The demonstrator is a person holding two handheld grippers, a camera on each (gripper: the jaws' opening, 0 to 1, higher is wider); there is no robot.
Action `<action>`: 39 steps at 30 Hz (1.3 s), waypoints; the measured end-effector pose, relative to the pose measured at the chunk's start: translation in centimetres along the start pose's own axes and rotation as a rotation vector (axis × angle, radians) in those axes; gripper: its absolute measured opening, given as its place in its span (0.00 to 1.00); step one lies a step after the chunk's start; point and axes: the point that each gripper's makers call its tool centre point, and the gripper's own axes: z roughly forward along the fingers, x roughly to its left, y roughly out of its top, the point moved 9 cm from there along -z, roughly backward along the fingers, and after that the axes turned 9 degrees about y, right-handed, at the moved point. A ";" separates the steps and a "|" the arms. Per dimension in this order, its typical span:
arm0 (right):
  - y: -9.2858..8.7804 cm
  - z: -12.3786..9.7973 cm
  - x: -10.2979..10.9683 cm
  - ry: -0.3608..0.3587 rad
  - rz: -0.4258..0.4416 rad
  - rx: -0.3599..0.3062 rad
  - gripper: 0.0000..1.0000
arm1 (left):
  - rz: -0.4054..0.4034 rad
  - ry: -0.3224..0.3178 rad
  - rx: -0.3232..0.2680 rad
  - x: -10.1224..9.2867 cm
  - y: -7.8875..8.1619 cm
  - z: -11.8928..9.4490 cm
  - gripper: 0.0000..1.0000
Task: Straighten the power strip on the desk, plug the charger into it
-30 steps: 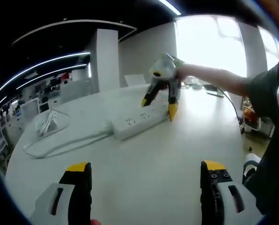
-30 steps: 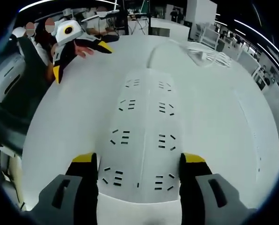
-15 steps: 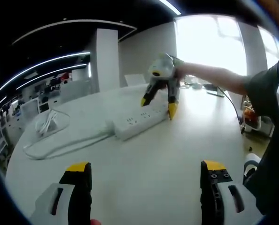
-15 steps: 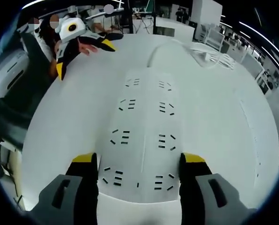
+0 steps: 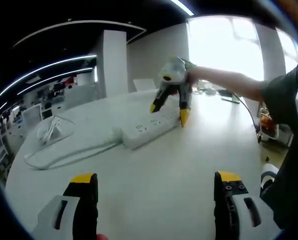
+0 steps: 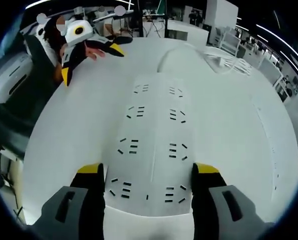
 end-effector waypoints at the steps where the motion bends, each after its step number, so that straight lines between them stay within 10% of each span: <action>1: 0.0 0.0 0.0 0.000 0.000 0.000 0.70 | 0.001 0.000 0.001 0.0 0.0 0.0 1.00; 39: -0.3 0.0 0.2 0.006 -0.006 -0.024 0.81 | -0.006 -0.006 0.011 0.0 -0.5 0.2 1.00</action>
